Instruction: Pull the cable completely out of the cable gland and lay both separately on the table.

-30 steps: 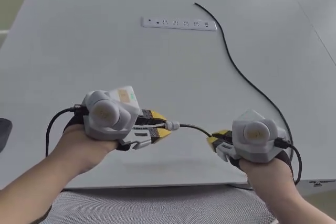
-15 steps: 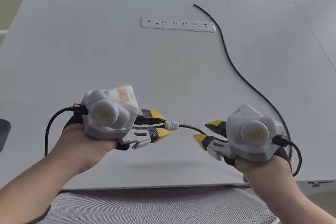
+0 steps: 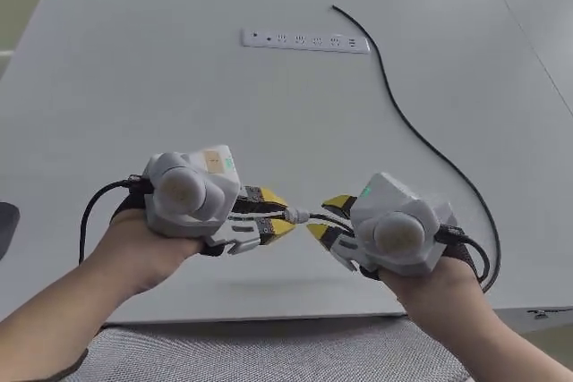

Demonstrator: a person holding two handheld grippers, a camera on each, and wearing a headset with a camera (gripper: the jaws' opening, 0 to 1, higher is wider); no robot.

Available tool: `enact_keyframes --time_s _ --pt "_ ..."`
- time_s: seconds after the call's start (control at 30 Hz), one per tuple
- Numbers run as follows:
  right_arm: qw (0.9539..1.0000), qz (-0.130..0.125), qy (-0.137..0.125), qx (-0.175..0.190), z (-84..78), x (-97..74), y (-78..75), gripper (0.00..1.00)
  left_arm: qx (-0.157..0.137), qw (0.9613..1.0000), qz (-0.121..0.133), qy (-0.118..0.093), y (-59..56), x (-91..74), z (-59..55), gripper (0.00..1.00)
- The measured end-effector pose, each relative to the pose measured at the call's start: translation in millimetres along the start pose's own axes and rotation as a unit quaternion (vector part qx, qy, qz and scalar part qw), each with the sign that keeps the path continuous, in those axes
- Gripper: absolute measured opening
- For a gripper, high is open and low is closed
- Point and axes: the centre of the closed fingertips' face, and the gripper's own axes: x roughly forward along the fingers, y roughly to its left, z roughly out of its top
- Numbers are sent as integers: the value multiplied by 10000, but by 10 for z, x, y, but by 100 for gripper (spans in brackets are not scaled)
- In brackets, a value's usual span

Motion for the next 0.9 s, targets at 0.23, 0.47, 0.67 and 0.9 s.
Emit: enact_keyframes --time_s 0.23,0.47,0.67,0.9 --pt "9999 15 34 -166 16 10 3 8 -8 10000 -31 11 -23 18 -7 16" --pt "9996 -54 -16 -293 37 14 4 3 -8 10000 -8 -29 5 13 12 15" --pt "9997 -105 -62 -196 33 19 -50 3 -16 10000 -1 -49 22 4 22 15" --pt "9997 -208 -125 86 16 6 -130 2 39 10000 23 -84 60 -7 65 15"
